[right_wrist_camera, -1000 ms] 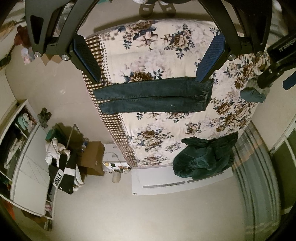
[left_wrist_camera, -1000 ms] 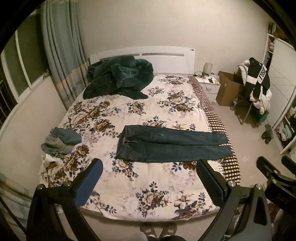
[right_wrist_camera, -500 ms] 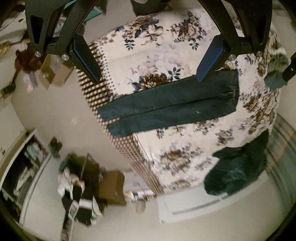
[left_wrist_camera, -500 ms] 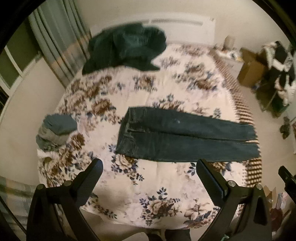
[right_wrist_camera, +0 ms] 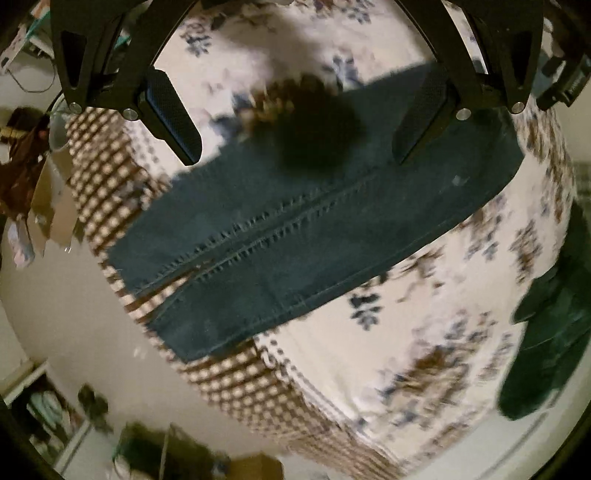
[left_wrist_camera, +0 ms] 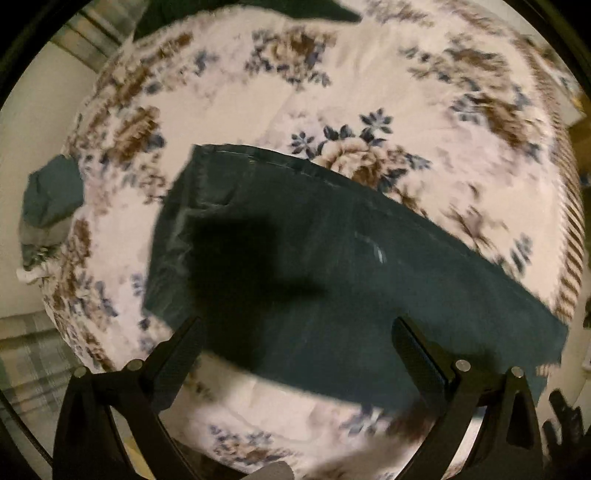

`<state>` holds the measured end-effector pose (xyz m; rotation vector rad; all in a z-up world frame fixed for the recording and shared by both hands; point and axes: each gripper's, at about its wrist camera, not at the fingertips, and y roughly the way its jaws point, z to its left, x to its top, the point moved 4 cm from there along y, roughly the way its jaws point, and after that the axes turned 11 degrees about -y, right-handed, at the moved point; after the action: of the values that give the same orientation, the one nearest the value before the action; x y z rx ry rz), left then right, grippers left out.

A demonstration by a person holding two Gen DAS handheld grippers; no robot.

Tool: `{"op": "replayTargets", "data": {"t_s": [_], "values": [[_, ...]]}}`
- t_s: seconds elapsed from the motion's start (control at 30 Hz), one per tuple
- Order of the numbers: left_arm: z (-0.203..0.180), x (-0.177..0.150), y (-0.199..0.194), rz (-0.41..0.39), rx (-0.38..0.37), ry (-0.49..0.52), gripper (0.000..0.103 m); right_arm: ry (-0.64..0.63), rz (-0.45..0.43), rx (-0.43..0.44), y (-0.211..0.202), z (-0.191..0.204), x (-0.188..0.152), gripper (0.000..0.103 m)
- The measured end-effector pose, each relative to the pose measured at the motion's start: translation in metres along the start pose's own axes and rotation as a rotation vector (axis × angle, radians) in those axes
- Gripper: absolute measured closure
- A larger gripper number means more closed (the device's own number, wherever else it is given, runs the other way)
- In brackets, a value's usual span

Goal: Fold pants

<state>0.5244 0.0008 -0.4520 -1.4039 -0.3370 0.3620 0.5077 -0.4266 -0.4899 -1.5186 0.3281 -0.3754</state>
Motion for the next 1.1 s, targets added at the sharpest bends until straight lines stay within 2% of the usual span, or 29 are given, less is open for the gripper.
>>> {"op": "replayTargets", "data": {"t_s": [0.07, 0.17, 0.3, 0.43, 0.57, 0.6, 0.63, 0.67, 0.73, 0.8, 0.83, 0.9, 0.93, 1.0, 1.1], "values": [[-0.018, 0.025, 0.030, 0.028, 0.006, -0.013, 0.000, 0.040, 0.055, 0.006, 0.045, -0.008, 0.032, 0.000], [-0.041, 0.058, 0.074, 0.084, 0.022, -0.048, 0.000, 0.084, 0.114, 0.011, 0.094, -0.016, 0.063, 0.000], [-0.057, 0.098, 0.130, 0.163, 0.038, -0.129, 0.000, 0.152, 0.168, 0.014, 0.139, -0.021, 0.088, 0.000], [-0.058, 0.120, 0.163, 0.197, 0.050, -0.182, 0.000, 0.216, 0.202, 0.011, 0.174, -0.024, 0.108, 0.000], [-0.057, 0.130, 0.177, 0.177, 0.102, -0.183, 0.000, 0.286, 0.240, 0.018, 0.203, -0.027, 0.119, 0.000], [-0.056, 0.131, 0.177, 0.165, 0.103, -0.182, 0.007, 0.306, 0.249, 0.017, 0.210, -0.028, 0.122, 0.000], [-0.054, 0.131, 0.176, 0.152, 0.103, -0.184, 0.022, 0.317, 0.251, 0.017, 0.213, -0.028, 0.123, 0.001], [-0.052, 0.132, 0.176, 0.138, 0.107, -0.187, 0.032, 0.327, 0.249, 0.017, 0.214, -0.028, 0.124, 0.003], [-0.045, 0.131, 0.171, 0.109, 0.085, -0.204, 0.061, 0.341, 0.239, 0.013, 0.212, -0.031, 0.126, 0.011], [-0.038, 0.129, 0.168, 0.087, 0.055, -0.201, 0.075, 0.334, 0.222, 0.002, 0.207, -0.033, 0.127, 0.035], [-0.035, 0.127, 0.164, 0.073, 0.032, -0.199, 0.079, 0.334, 0.205, 0.003, 0.202, -0.034, 0.126, 0.044], [-0.026, 0.119, 0.152, 0.041, -0.010, -0.192, 0.084, 0.327, 0.167, 0.041, 0.191, -0.032, 0.128, 0.080], [-0.023, 0.117, 0.146, 0.023, -0.027, -0.189, 0.085, 0.324, 0.157, 0.056, 0.186, -0.031, 0.127, 0.088], [-0.014, 0.110, 0.130, -0.006, -0.072, -0.192, 0.086, 0.299, 0.126, 0.068, 0.169, -0.028, 0.125, 0.096], [0.006, 0.092, 0.097, -0.058, -0.163, -0.205, 0.087, 0.267, 0.082, 0.102, 0.145, -0.030, 0.115, 0.098]]}}
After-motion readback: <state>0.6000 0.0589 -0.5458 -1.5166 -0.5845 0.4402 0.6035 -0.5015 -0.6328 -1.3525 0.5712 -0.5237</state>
